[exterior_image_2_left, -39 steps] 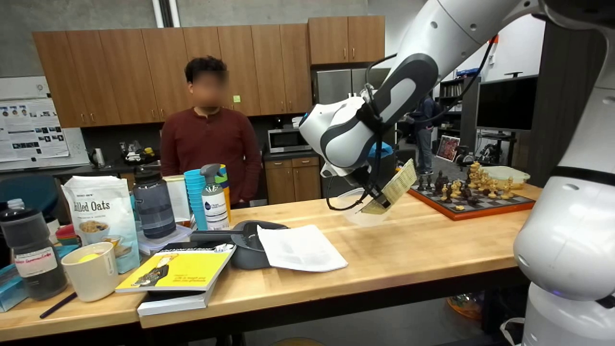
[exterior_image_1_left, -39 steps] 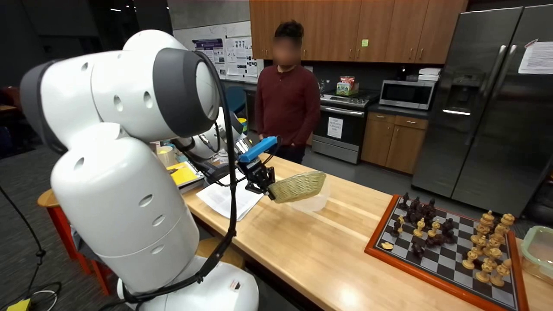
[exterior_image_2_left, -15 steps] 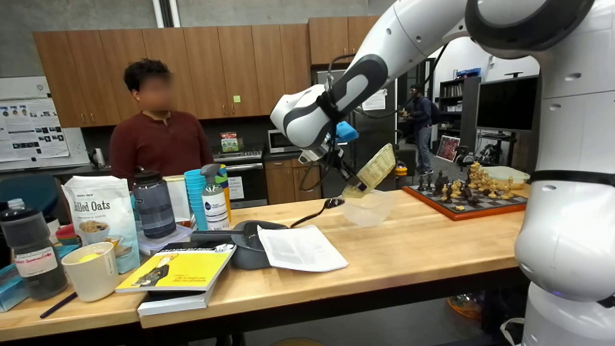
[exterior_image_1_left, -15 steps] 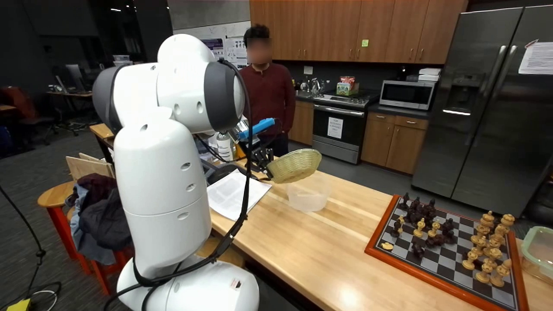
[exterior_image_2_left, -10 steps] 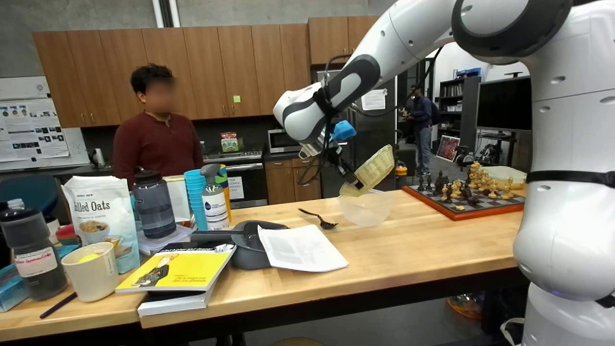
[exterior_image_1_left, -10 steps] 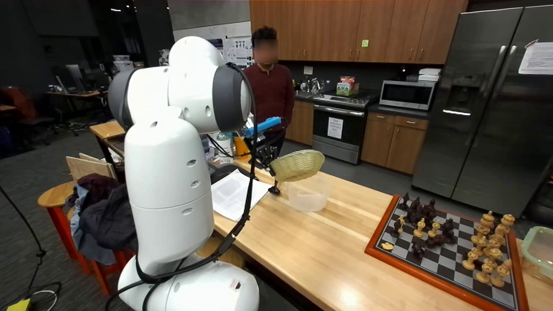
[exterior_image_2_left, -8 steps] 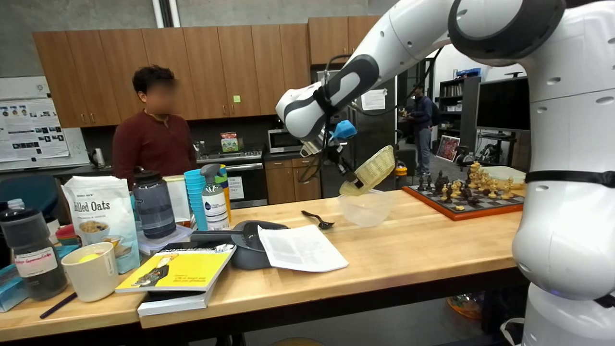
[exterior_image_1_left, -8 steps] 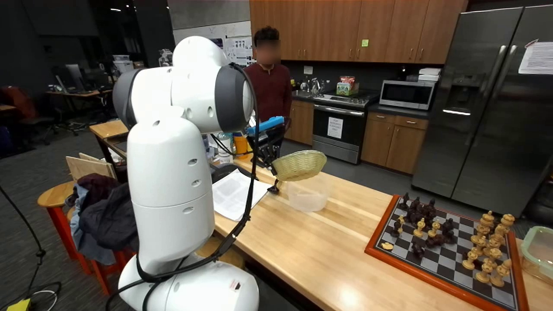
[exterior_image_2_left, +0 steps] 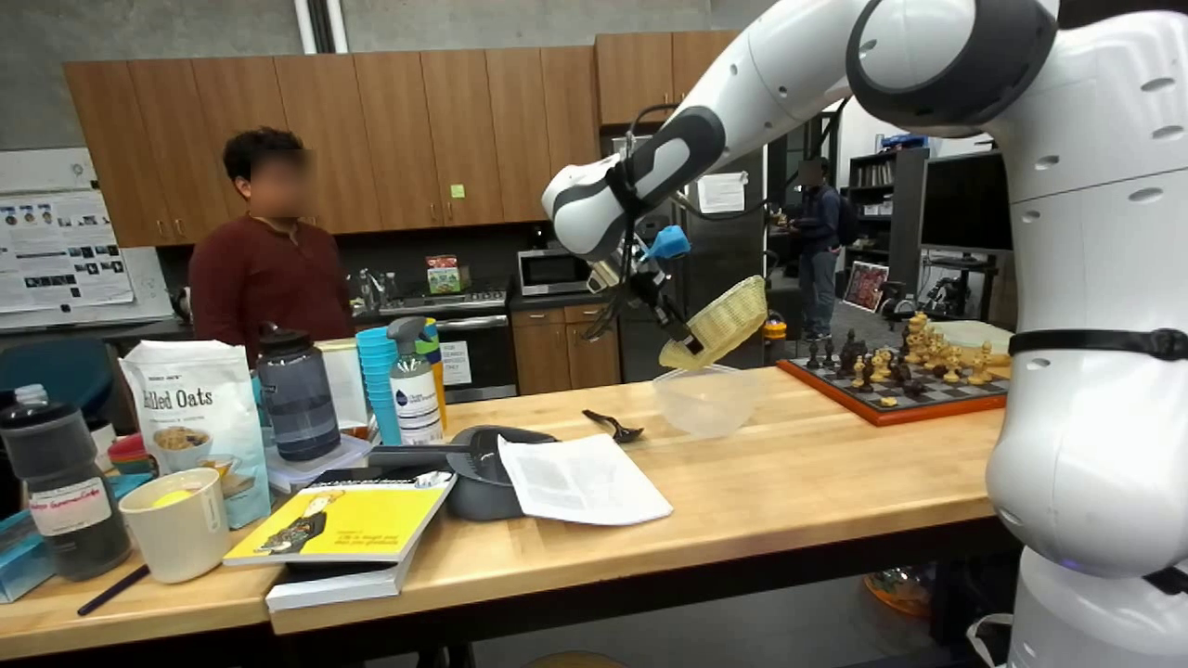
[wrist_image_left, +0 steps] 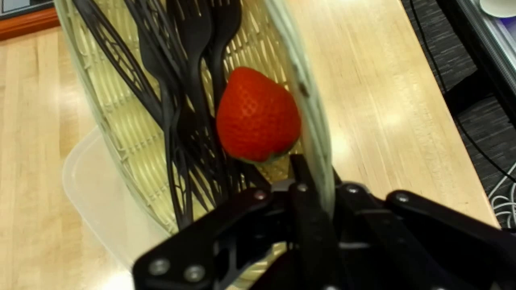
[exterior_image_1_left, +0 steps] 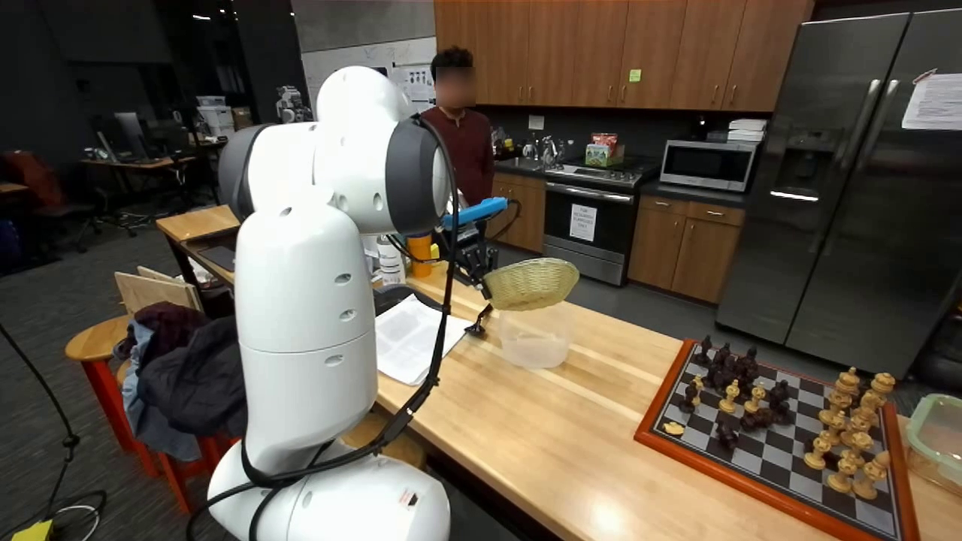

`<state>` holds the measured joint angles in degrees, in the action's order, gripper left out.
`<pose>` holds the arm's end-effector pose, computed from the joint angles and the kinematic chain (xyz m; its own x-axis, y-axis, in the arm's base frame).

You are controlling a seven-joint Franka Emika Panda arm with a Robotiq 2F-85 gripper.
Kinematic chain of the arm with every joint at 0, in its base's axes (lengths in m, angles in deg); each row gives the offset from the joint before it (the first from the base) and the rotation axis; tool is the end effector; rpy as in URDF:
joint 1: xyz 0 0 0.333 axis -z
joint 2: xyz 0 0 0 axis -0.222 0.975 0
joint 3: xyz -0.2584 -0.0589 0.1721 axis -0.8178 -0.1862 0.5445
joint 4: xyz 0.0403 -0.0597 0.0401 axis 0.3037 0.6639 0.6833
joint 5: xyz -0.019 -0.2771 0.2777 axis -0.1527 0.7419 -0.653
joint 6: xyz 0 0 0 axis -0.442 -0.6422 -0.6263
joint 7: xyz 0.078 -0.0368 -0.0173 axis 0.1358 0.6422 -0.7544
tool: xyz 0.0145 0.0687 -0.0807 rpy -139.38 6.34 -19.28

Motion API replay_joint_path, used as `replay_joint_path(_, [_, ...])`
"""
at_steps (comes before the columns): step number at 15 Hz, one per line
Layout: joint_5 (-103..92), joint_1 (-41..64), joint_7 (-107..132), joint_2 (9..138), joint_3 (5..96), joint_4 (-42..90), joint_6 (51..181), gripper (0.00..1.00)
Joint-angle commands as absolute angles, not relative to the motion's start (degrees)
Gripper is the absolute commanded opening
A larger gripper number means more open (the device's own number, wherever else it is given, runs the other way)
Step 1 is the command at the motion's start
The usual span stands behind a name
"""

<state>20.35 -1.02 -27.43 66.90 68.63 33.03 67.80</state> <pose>0.5255 0.2090 0.4472 0.3371 0.7451 -0.5755 0.9337 -0.3427 0.1033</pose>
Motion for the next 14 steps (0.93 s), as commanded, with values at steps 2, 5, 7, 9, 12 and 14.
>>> replay_joint_path(2, [20.15, -0.60, -26.90, 68.73, 67.73, 27.55, 63.75, 0.02])
replay_joint_path(5, [20.57, -0.24, -25.03, 69.87, 66.84, 25.33, 62.29, 0.02])
replay_joint_path(7, [20.67, 0.10, -23.34, 70.57, 66.25, 24.27, 62.11, 0.02])
replay_joint_path(9, [20.69, 0.49, -21.35, 71.23, 65.75, 23.59, 62.60, 0.02])
replay_joint_path(12, [21.02, 0.64, -17.47, 72.18, 65.21, 23.38, 63.53, 0.02])
replay_joint_path(14, [22.04, 0.23, -14.72, 72.84, 65.07, 23.90, 63.55, 0.02])
